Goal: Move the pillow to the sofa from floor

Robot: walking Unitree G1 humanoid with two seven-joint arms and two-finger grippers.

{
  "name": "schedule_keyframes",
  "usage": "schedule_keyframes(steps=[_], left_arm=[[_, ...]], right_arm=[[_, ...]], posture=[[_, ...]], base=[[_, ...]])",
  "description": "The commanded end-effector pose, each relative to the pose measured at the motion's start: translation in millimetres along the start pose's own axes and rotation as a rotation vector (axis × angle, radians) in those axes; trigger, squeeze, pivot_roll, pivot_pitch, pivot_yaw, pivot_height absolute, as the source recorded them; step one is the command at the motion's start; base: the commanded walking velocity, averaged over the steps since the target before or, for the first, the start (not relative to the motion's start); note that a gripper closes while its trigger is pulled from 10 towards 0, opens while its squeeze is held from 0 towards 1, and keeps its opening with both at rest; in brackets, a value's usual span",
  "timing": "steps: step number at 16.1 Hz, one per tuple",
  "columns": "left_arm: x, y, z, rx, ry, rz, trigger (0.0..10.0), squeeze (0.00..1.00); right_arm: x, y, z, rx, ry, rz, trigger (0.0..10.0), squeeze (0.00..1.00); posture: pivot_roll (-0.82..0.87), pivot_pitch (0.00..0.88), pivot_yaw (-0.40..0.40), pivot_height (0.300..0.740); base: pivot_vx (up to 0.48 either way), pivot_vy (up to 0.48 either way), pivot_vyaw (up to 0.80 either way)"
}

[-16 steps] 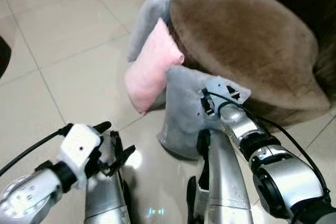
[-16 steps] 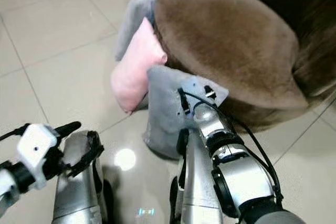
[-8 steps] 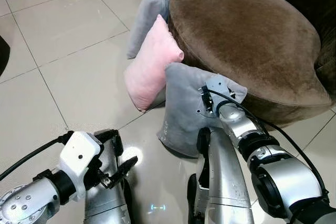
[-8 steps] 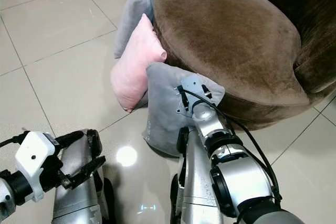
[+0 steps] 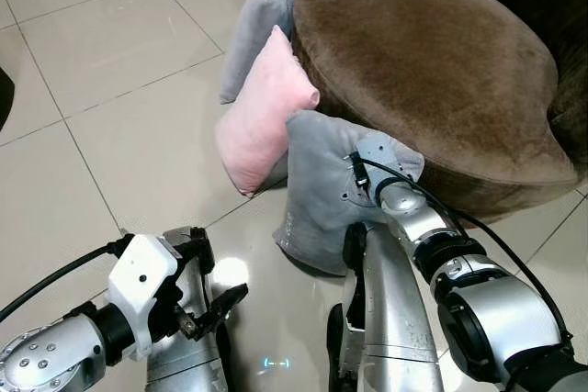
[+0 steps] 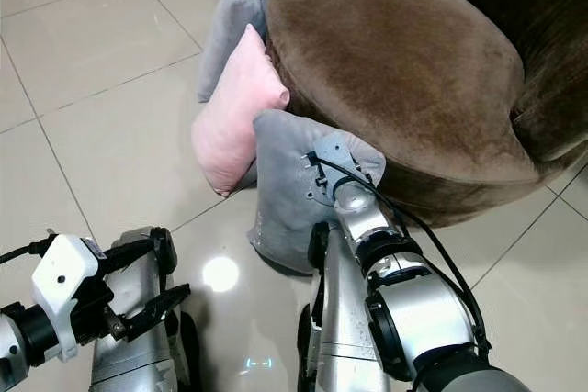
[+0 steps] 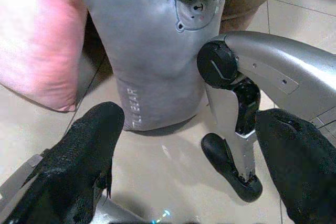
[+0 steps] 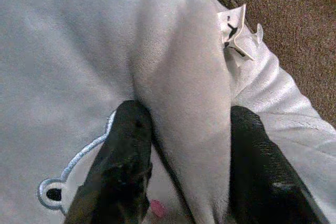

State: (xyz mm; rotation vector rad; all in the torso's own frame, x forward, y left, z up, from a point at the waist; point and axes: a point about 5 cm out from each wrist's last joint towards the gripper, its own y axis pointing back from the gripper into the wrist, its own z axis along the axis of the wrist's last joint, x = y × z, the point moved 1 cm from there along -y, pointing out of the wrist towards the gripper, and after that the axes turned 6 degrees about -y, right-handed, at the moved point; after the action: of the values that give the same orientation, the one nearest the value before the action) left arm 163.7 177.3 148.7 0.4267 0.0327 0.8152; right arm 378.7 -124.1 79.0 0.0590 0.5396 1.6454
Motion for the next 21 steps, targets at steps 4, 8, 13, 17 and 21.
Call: schedule_keyframes(steps=[4,8,13,17,21], left_arm=[[-9.7,-0.3,2.2,-0.003,0.005,-0.036,10.0,0.0],[-10.1,-0.9,-0.3,0.0,0.011,-0.027,10.0,0.0],[-4.5,-9.1,-11.2,-0.007,0.016,0.054,10.0,0.0],[10.7,-15.4,-12.1,-0.051,0.004,0.168,10.0,0.0],[39.5,-32.8,6.3,-0.161,-0.021,0.39,10.0,0.0]], right_arm=[[7.6,1.6,-13.1,0.051,-0.001,0.033,0.0,0.0],[11.8,3.4,-19.2,0.049,-0.024,0.065,0.0,0.0],[23.3,10.6,-22.6,-0.053,-0.09,0.183,0.0,0.0],[19.3,33.4,-1.9,-0.246,-0.237,0.281,0.0,0.0],[-24.3,96.0,46.7,-0.477,-0.368,0.131,10.0,0.0]], posture=[[0.07,0.189,-0.056,0.422],[0.08,0.125,-0.055,0.422],[0.05,0.0,-0.044,0.422],[0.03,0.0,-0.048,0.422],[-0.02,0.0,-0.034,0.422]], base=[[0.0,0.0,0.0],[0.0,0.0,0.0],[0.0,0.0,0.0],[0.0,0.0,0.0],[0.0,0.0,0.0]])
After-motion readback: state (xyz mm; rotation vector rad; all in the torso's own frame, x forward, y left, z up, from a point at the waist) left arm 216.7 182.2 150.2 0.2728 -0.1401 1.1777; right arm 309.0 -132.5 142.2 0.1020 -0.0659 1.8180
